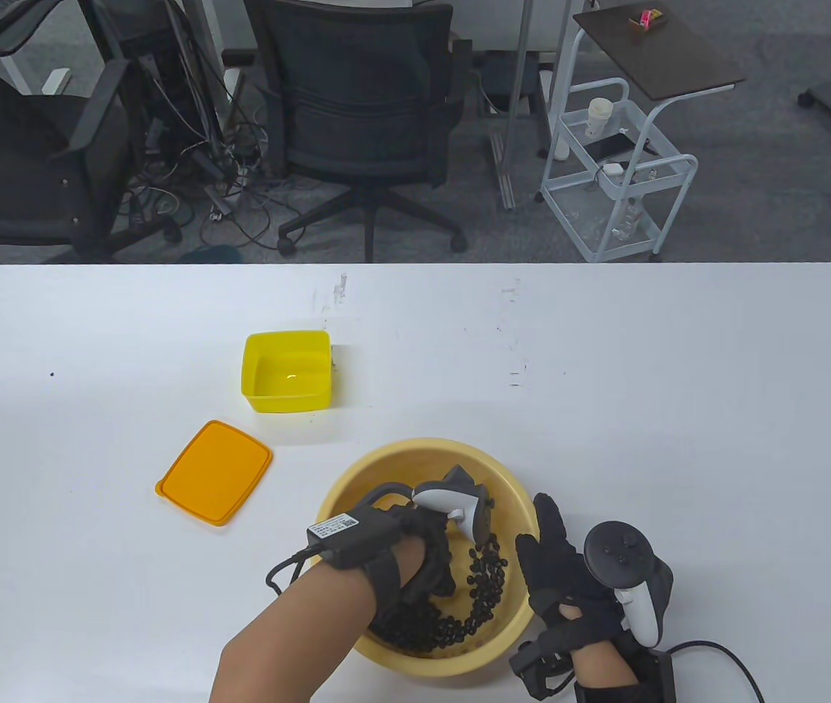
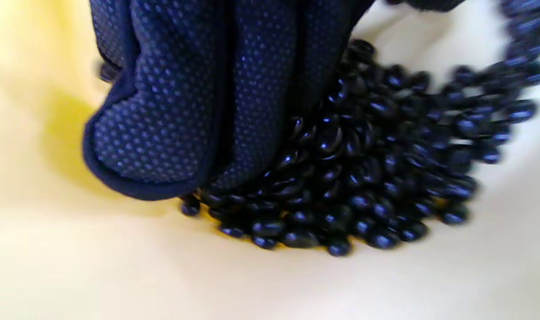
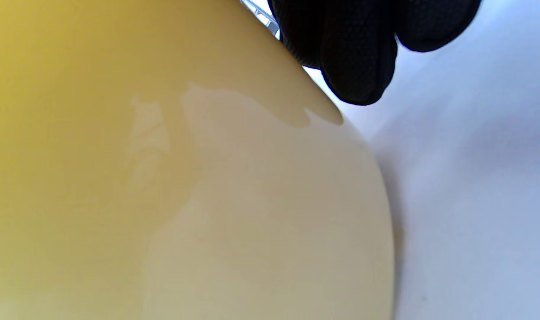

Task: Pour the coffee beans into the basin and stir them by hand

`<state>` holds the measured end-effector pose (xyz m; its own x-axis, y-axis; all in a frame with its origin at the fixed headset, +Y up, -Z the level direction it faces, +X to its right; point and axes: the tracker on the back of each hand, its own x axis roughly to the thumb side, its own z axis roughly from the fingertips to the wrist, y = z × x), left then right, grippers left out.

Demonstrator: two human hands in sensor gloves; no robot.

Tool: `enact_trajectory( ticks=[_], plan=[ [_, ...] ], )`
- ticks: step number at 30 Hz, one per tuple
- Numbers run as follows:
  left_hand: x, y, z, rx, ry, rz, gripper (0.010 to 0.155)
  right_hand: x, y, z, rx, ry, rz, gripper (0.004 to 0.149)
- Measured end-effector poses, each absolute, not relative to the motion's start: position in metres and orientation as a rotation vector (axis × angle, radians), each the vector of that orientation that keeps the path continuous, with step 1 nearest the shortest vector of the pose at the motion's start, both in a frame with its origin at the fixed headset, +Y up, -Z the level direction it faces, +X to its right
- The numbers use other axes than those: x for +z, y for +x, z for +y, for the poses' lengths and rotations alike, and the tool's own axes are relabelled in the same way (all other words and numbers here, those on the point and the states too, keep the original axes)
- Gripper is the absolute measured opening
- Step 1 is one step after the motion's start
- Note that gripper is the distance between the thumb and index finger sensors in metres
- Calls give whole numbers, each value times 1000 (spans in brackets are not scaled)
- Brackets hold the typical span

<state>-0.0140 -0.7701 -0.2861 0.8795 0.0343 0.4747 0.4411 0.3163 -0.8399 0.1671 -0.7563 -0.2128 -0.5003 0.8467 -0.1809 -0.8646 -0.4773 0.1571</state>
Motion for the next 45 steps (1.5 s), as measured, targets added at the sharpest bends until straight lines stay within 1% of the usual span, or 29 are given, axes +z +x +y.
enact_trajectory(
  ticks=[3, 6, 7, 10, 13, 16, 19, 22, 27, 31, 33, 36, 38, 41, 43, 44, 45],
  plan=[
    [-284, -9, -772, 13, -1309, -513, 72, -213, 167, -756, 2076, -95, 277, 65],
    [-284, -4, -773, 240, -1336, -530, 70, -213, 167, -756, 2077, -94, 276, 65],
    [-286, -2, -772, 306, -1323, -544, 69, -213, 167, -757, 2076, -94, 277, 65],
    [-293, 0, -768, 450, -1211, -600, 67, -212, 167, -757, 2074, -93, 277, 65],
    [-300, -4, -766, 543, -1100, -535, 69, -212, 167, -757, 2074, -93, 278, 65],
    [-303, -7, -763, 534, -1048, -517, 69, -212, 167, -757, 2074, -93, 278, 65],
    [-302, -9, -758, 469, -941, -521, 68, -212, 167, -757, 2074, -93, 279, 65],
    [-298, -6, -753, 325, -826, -563, 67, -212, 167, -757, 2074, -93, 279, 65],
    [-291, 2, -747, 109, -684, -605, 65, -212, 167, -757, 2073, -93, 279, 65],
    [-289, 7, -743, -165, -588, -574, 65, -212, 167, -757, 2074, -94, 279, 65],
    [-290, 7, -743, -313, -568, -573, 67, -212, 167, -757, 2074, -93, 280, 65],
    [-294, 4, -744, -474, -574, -580, 70, -212, 167, -757, 2072, -92, 281, 65],
    [-295, -1, -745, -565, -603, -536, 71, -212, 167, -757, 2073, -92, 281, 65],
    [-295, -6, -750, -646, -719, -464, 73, -213, 167, -757, 2073, -91, 282, 65],
    [-294, -8, -752, -672, -752, -451, 74, -213, 167, -757, 2071, -90, 284, 65],
    [-294, -9, -754, -682, -793, -433, 75, -213, 167, -757, 2071, -91, 284, 65],
    [-293, -10, -757, -686, -869, -401, 75, -213, 167, -757, 2074, -90, 282, 65]
  ],
)
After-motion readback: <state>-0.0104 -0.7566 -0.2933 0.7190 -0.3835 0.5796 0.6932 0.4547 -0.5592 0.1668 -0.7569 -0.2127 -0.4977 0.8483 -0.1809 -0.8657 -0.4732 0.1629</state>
